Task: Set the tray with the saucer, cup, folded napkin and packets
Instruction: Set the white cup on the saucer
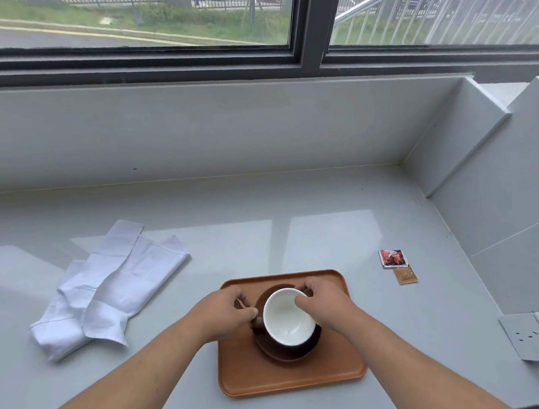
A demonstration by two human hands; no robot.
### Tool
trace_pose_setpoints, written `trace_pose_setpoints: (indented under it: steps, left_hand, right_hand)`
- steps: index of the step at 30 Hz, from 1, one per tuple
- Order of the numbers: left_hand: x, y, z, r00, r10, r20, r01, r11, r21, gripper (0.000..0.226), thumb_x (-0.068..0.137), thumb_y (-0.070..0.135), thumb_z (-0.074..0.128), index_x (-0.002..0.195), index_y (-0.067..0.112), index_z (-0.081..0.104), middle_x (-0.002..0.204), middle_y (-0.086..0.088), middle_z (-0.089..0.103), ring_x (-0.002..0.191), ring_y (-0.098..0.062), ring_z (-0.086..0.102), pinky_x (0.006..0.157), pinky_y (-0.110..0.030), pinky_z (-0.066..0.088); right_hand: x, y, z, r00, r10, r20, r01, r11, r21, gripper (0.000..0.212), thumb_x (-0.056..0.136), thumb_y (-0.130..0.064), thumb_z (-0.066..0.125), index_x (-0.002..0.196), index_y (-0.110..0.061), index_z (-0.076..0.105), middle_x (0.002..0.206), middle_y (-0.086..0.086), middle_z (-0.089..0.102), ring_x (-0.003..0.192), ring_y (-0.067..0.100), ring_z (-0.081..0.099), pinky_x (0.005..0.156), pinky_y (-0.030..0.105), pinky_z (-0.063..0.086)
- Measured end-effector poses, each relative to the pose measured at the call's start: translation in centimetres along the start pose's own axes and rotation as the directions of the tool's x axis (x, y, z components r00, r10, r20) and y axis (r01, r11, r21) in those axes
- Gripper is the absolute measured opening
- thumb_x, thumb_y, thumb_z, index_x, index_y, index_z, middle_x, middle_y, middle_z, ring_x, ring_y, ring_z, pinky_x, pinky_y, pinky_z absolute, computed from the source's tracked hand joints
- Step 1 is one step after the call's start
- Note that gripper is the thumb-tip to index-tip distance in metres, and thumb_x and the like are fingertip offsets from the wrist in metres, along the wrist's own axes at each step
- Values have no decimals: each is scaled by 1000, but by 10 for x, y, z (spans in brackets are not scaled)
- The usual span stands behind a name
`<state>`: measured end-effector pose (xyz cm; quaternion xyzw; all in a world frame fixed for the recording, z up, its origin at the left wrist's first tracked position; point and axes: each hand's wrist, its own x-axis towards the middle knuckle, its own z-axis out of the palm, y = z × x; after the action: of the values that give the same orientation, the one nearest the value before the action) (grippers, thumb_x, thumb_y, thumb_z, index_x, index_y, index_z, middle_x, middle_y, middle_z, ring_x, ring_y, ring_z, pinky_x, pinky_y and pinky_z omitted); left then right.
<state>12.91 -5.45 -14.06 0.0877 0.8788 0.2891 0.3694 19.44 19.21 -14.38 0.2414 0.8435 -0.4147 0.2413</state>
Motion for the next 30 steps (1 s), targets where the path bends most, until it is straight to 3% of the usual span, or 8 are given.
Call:
trace_pose_setpoints:
  steps: [4,10,20,23,27,30]
  left_hand:
    - [1,4,-16,995,-23,-96,27,999,38,29,84,54,66,107,37,59,107,16,64,94,-4,63,78,-27,54]
    - [5,10,-37,974,-29,-224,71,981,179,54,86,56,64,134,35,51,139,9,56,121,-12,55,94,-31,49]
    - [-16,-36,-73,913,-115,-392,265,898,352,65,89,53,59,148,32,42,158,6,38,140,-19,38,106,-37,42]
    - [-24,-66,-90,867,-162,-471,398,795,458,59,91,50,53,146,31,44,163,-7,29,146,-27,30,113,-40,34]
    - [-32,-111,-113,821,-271,-502,522,713,468,59,92,51,52,148,36,39,169,-17,13,155,-36,11,121,-53,17]
    - [-38,-139,-128,836,-295,-463,515,711,478,57,90,46,54,145,38,44,165,-15,21,151,-35,18,121,-52,21]
  right_hand:
    - [10,-26,-9,997,-73,-5,73,997,-38,21,78,-47,57,97,-41,66,88,-23,71,71,2,68,58,20,51]
    - [29,-70,-13,972,-221,77,227,970,-81,26,83,-48,58,107,-40,64,96,-19,68,78,1,65,62,21,48]
    - [51,-144,25,880,-410,240,471,821,-324,53,86,-49,61,137,-35,57,138,-8,59,128,14,52,96,33,49]
    - [49,-165,50,863,-422,277,500,793,-348,55,87,-49,59,140,-36,54,140,-9,57,134,13,45,95,33,47]
    - [43,-189,84,847,-436,305,529,750,-398,56,87,-49,59,141,-35,53,139,-9,57,134,14,44,90,33,47]
    - [37,-209,109,836,-447,319,548,718,-429,57,87,-47,57,142,-35,51,141,-11,56,136,13,42,96,35,49]
